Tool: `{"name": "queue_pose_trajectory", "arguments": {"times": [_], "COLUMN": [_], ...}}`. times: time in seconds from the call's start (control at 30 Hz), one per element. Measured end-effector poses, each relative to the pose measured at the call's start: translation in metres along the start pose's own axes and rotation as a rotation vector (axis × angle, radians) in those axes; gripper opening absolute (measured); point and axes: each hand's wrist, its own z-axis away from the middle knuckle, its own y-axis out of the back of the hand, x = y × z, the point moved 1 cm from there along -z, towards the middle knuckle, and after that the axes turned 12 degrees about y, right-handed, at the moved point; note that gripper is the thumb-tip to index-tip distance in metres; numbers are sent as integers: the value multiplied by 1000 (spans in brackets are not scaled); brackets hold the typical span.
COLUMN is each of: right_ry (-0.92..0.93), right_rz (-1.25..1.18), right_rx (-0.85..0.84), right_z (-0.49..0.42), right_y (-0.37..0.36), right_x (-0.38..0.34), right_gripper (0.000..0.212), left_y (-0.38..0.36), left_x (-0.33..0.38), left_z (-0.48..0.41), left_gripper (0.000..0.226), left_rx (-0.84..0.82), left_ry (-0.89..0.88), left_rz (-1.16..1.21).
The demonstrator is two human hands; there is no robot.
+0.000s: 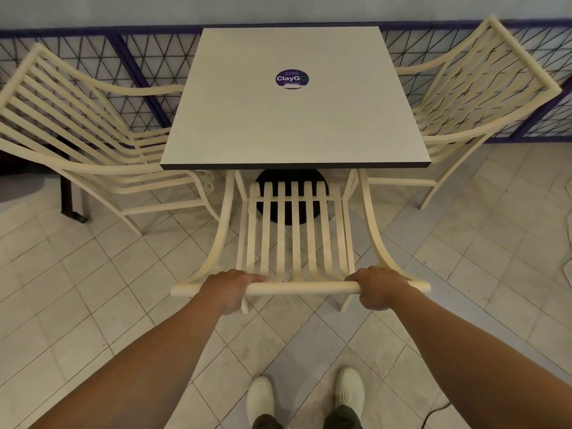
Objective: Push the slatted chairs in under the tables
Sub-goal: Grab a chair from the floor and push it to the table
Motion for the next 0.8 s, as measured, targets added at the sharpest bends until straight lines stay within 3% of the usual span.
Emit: {"name": "queue_pose_trajectory", "arguments": {"times": [0.47, 0.8], "right_ry": [-13, 4], "right_rz": [49, 42], "right_rx": [53, 36], "right_z": [-3, 6], "right_y": [-9, 0], "right_x": [4, -8], "right_gripper": [56, 48], "left_y": [-1, -7], "left_x": [0, 8], "left_z": [-5, 13], "left_gripper": [86, 73], "left_rx": [-28, 45], "left_ry": [-29, -37], "left_rz": [0, 36]}}
